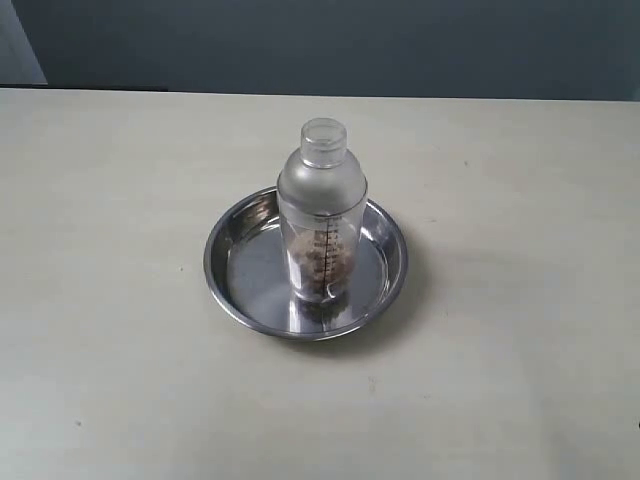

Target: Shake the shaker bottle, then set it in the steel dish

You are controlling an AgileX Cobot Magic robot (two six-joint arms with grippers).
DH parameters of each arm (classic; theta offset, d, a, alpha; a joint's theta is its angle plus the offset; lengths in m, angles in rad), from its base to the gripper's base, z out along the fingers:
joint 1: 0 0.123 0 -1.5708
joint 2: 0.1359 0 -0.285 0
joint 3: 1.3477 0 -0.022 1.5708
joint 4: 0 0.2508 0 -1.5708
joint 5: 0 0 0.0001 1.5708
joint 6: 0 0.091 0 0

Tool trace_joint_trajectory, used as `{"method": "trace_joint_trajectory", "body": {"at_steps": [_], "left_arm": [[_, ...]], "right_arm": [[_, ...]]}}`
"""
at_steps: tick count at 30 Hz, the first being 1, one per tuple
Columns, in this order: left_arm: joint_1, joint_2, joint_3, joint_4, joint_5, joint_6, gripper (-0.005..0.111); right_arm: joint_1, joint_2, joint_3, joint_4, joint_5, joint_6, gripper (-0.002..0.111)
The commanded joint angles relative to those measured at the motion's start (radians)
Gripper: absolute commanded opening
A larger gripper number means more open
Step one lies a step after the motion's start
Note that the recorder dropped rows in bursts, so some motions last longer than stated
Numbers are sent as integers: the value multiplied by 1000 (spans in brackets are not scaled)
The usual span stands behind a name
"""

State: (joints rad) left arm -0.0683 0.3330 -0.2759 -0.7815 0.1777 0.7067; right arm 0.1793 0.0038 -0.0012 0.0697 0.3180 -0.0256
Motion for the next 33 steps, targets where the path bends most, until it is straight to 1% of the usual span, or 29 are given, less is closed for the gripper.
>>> {"method": "trace_joint_trajectory", "body": {"at_steps": [1,5,7,9,12,19,27,29,31,33], "left_arm": [[65,-86,54,404,41,-459,0],[122,-168,96,410,71,-477,0],[182,-231,123,420,92,-508,0],[221,-274,148,446,115,-562,0],[253,-312,174,469,146,-603,0],[255,-333,241,490,148,-658,0],[255,-333,276,513,175,-664,0],[255,-333,276,523,117,-667,0],[255,-333,276,567,31,-667,0],[255,-333,276,589,12,-667,0]], "right_arm": [[0,-4,1,-5,-13,0,-1],[0,-4,1,-5,-13,0,-1],[0,-4,1,-5,-13,0,-1],[0,-4,1,-5,-13,0,-1],[0,-4,1,-5,-13,0,-1],[0,-4,1,-5,-13,0,-1],[0,-4,1,-5,-13,0,-1],[0,-4,1,-5,-13,0,-1],[0,-4,1,-5,-13,0,-1],[0,-4,1,-5,-13,0,-1]]}}
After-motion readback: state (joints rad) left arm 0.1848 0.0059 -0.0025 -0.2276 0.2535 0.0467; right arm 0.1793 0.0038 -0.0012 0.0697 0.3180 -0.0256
